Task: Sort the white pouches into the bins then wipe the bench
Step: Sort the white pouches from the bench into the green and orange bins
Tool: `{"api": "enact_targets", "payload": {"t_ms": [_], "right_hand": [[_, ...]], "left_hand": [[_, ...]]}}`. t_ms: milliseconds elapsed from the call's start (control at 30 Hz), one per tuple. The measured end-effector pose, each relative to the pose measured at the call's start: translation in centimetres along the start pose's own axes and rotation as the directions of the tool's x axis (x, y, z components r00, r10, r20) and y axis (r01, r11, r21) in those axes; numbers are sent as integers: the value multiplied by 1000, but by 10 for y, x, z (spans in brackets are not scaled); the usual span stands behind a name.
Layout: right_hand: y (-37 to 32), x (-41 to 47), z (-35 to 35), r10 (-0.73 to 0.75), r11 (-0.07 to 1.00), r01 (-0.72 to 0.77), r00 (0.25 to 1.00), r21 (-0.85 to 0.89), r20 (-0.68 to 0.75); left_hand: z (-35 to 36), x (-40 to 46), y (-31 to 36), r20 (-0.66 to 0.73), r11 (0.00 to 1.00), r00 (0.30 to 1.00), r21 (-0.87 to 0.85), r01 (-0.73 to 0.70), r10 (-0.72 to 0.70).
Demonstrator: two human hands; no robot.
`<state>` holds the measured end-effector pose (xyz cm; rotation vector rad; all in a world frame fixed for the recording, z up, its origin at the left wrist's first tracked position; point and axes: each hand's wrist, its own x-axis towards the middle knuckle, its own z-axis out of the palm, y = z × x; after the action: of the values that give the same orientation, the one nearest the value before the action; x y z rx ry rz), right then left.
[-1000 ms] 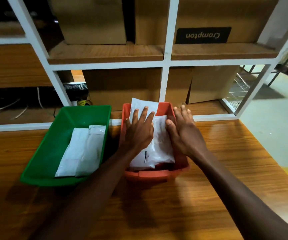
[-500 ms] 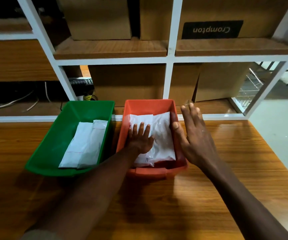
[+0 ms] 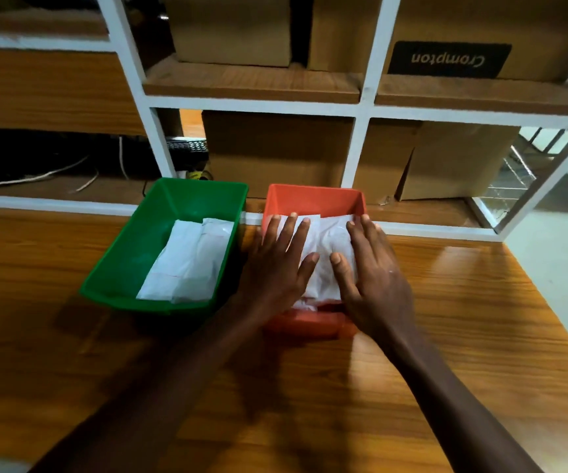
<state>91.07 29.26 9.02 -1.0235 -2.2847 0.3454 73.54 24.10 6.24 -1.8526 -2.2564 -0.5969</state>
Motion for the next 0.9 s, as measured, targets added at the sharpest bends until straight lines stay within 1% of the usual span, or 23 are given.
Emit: {"api": "enact_targets", "payload": {"t_ms": [133, 233, 367, 467, 567, 633, 700, 800, 900], "right_hand": [[-29, -16, 17, -146, 985, 149, 988, 83, -45], [-52, -37, 36, -253, 954, 256, 967, 157, -39], [-89, -65, 60, -374, 900, 370, 927, 232, -28], [-119, -85, 83, -418, 870, 403, 908, 284, -9], [-158, -101, 113, -456, 850, 418, 889, 321, 48], [-187, -108, 134, -485, 829, 432, 871, 356, 73], [-222, -114, 155, -517, 806, 458, 853, 375, 68], [-275, -123, 184, -534, 796, 462, 840, 390, 94], [-333, -127, 216, -542, 791, 444, 828, 421, 146]], "left_hand": [[-38, -85, -11, -106, 990, 984, -45, 136, -140], [-54, -145, -19, -187, 965, 947, -12, 262, -260], [-70, -208, -30, -197, 907, 890, 13, 421, -410], [-85, -247, -43, -198, 860, 848, 43, 509, -492], [-107, -282, -67, -203, 809, 800, 54, 586, -565], [-122, -303, -89, -206, 771, 763, 52, 634, -613], [-138, -326, -116, -205, 726, 717, 39, 686, -666], [-161, -356, -158, -205, 666, 653, 10, 746, -729], [-185, -387, -203, -223, 631, 616, 7, 776, -755]]}}
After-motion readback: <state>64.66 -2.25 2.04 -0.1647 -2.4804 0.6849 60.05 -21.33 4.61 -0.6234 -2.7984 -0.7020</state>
